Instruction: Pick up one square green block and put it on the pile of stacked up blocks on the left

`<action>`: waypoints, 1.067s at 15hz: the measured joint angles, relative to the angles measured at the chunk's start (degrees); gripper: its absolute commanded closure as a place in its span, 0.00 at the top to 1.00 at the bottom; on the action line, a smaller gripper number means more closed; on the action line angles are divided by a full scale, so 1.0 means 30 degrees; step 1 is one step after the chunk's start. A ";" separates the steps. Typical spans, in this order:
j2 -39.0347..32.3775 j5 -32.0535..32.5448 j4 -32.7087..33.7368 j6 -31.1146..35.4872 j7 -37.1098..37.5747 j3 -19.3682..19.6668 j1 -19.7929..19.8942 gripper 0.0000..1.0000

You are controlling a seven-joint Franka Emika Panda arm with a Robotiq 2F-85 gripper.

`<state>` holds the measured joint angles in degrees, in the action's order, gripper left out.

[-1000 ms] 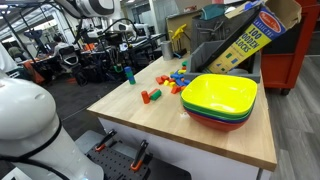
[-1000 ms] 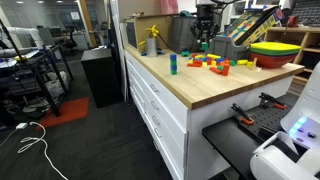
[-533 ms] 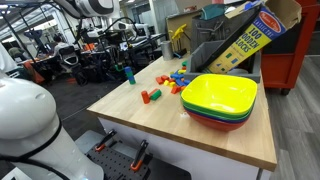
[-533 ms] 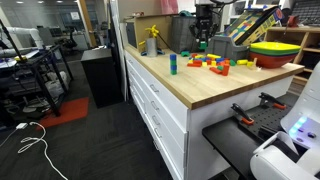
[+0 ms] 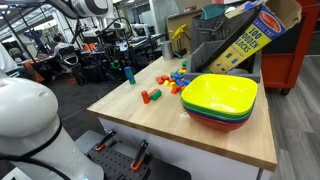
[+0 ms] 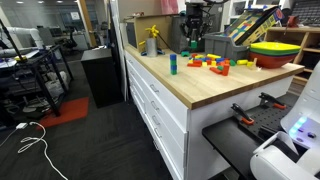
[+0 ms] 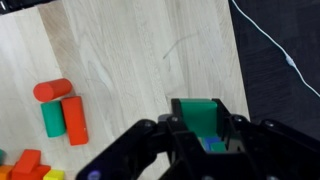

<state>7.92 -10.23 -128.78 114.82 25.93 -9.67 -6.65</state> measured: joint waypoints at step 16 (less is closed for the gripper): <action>-0.4947 0.0501 0.5617 -0.0001 -0.3641 0.0080 -0.0428 0.08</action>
<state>-6.92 -8.73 -111.93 114.82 15.00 -9.43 -7.93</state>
